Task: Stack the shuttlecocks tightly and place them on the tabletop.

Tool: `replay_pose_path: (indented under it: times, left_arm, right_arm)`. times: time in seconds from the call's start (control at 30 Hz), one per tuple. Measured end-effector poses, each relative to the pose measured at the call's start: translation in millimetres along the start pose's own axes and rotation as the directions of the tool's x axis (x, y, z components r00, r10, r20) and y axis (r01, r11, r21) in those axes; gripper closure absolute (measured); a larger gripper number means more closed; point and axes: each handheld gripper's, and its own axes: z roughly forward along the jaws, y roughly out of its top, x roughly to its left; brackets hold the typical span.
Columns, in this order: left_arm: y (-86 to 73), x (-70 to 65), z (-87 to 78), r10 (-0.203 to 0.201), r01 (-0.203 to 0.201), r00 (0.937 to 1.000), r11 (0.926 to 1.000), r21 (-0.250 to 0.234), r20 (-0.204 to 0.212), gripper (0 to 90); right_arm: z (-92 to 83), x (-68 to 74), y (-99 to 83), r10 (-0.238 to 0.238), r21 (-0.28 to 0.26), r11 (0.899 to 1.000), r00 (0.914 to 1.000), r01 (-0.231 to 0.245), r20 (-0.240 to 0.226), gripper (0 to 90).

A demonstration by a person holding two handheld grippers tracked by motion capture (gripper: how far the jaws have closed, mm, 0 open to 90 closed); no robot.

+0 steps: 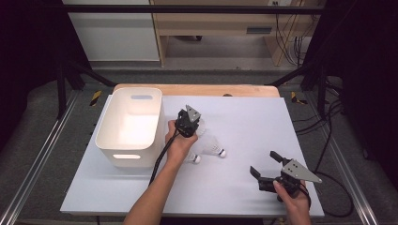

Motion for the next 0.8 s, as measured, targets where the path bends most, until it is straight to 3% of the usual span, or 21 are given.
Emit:
replay_pose_path:
  times: [0.5,0.8]
  left_arm:
    - [10.8,-1.7,-20.1,-0.020,0.021,0.9997,0.9981,-0.058,0.014,90.0]
    - [20.4,-3.9,-46.4,-0.034,0.037,0.9988,0.9941,-0.102,0.034,90.0]
  right_arm:
    - [0.1,0.8,0.3,-0.004,0.001,1.000,1.0000,0.004,-0.001,3.8]
    - [-0.2,1.1,0.5,-0.007,0.002,1.000,1.0000,0.007,0.002,3.7]
